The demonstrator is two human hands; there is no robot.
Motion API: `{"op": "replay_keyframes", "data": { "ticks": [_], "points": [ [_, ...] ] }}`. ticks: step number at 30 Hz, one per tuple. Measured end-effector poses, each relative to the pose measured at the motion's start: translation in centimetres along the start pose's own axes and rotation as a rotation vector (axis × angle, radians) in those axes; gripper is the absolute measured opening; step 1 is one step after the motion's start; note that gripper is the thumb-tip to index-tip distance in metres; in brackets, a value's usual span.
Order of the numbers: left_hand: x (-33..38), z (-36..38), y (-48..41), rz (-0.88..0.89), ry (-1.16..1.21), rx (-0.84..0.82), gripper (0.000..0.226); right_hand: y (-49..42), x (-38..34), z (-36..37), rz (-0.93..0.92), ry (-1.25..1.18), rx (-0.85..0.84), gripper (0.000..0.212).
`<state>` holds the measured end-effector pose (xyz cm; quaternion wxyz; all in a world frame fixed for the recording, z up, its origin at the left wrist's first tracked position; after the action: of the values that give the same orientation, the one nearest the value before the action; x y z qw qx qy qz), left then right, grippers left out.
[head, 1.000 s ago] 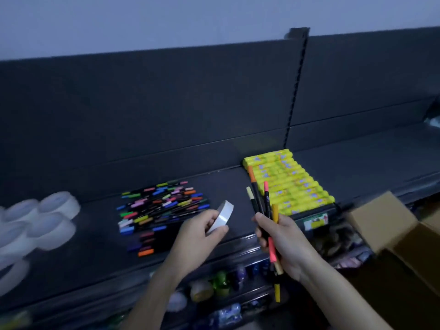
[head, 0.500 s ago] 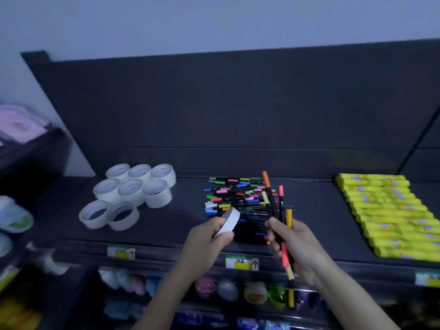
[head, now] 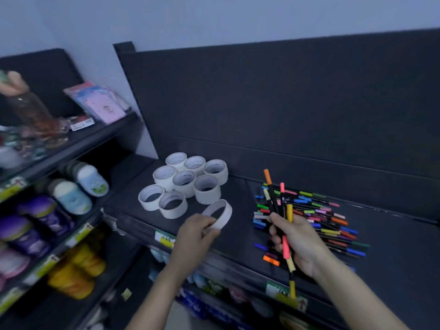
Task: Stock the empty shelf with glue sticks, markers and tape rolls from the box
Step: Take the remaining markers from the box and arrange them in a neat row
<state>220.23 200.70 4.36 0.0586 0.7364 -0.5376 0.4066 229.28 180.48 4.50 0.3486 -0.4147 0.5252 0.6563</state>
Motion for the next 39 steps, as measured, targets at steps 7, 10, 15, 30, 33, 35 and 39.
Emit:
{"op": "replay_keyframes", "data": {
  "ticks": [7,10,15,30,33,35,39],
  "points": [
    [-4.3,-2.7,-1.9,-0.031,-0.100,0.080,0.009,-1.3,-0.5,3.9,-0.013,0.015,-0.038,0.014],
    [-6.2,-3.7,-3.2,-0.027,-0.112,0.093,0.008,-2.0,-0.1,5.8,-0.037,0.064,-0.019,0.018],
    [-10.1,-5.8,-5.2,-0.020,-0.127,0.109,0.007,-3.0,0.6,9.1,-0.038,0.065,0.009,0.018],
    [-24.1,-8.0,-12.9,0.065,-0.280,-0.009,0.012,-7.2,2.7,19.6,0.002,0.051,0.097,0.015],
    [-25.4,-7.6,-13.7,0.084,-0.289,-0.060,0.011,-7.7,2.9,20.2,0.007,0.042,0.129,0.015],
    [-25.9,-7.4,-13.9,0.089,-0.283,-0.088,0.009,-7.9,2.9,20.6,0.008,0.040,0.137,0.015],
    [-26.3,-7.4,-14.0,0.101,-0.238,-0.062,0.016,-8.2,3.0,21.1,0.004,0.047,0.146,0.016]
  ]
}}
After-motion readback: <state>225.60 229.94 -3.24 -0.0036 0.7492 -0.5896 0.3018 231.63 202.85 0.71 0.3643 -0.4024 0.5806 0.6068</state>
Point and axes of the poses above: each hand's wrist, its own y-axis away from the middle knuckle, its own z-axis out of the palm, x = y × z, the point moved 2 cm from there along -y, towards the middle knuckle, and after that the axes turned 10 degrees about x, right-handed, at the moved point
